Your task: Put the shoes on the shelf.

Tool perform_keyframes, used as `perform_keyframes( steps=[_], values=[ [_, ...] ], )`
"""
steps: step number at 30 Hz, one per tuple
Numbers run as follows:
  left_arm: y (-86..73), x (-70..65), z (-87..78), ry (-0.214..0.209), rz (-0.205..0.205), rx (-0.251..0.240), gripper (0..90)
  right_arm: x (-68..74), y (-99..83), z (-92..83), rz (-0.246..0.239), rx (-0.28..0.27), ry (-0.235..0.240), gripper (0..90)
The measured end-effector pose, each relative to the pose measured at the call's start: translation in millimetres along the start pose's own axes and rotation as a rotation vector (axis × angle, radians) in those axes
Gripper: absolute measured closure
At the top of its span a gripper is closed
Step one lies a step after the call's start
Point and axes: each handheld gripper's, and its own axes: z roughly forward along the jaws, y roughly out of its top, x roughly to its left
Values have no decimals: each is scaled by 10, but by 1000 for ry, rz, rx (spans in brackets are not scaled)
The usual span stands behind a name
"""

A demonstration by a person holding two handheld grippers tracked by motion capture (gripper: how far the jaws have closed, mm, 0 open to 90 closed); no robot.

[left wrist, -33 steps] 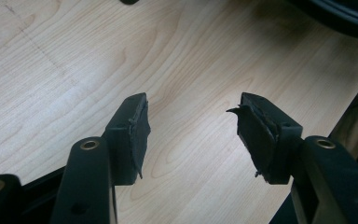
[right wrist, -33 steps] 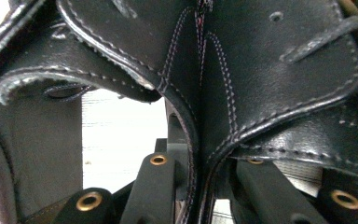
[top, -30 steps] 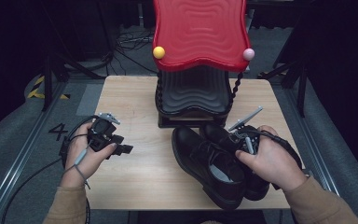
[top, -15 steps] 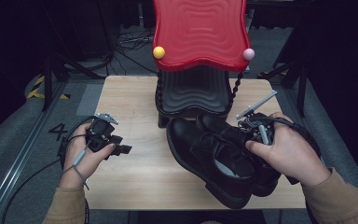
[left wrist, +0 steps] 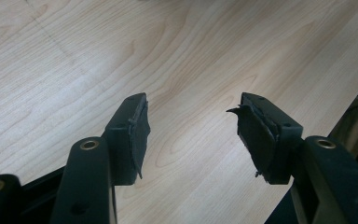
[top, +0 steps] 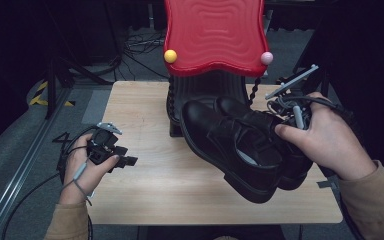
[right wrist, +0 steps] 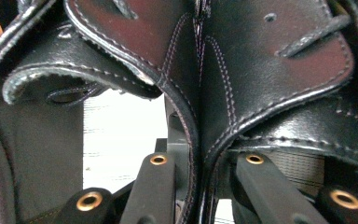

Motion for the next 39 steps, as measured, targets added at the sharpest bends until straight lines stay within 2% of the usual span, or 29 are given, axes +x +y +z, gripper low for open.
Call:
perform_keyframes(
  steps=[11, 13, 21, 30, 32, 35, 39],
  values=[
    [31, 22, 11, -9, 10, -3, 440, 75, 231, -500, 23, -48, -12, 819],
    [29, 17, 11, -12, 0, -9, 439, 84, 250, -532, 26, -51, -17, 819],
    [22, 14, -13, -10, 1, -16, 440, 202, 502, -867, 53, -79, -31, 820],
    [-34, 27, -18, -3, 0, -10, 440, 248, 777, -1041, 78, -158, -40, 820],
    [-67, 32, -27, -8, -12, -8, 439, 241, 853, -1058, 85, -172, -43, 820],
    [-127, 39, -69, -3, -35, -23, 440, 228, 1007, -1070, 97, -195, -67, 820],
    [-180, 30, -88, 6, -43, -23, 439, 197, 1154, -1062, 110, -219, -90, 820]
  ],
)
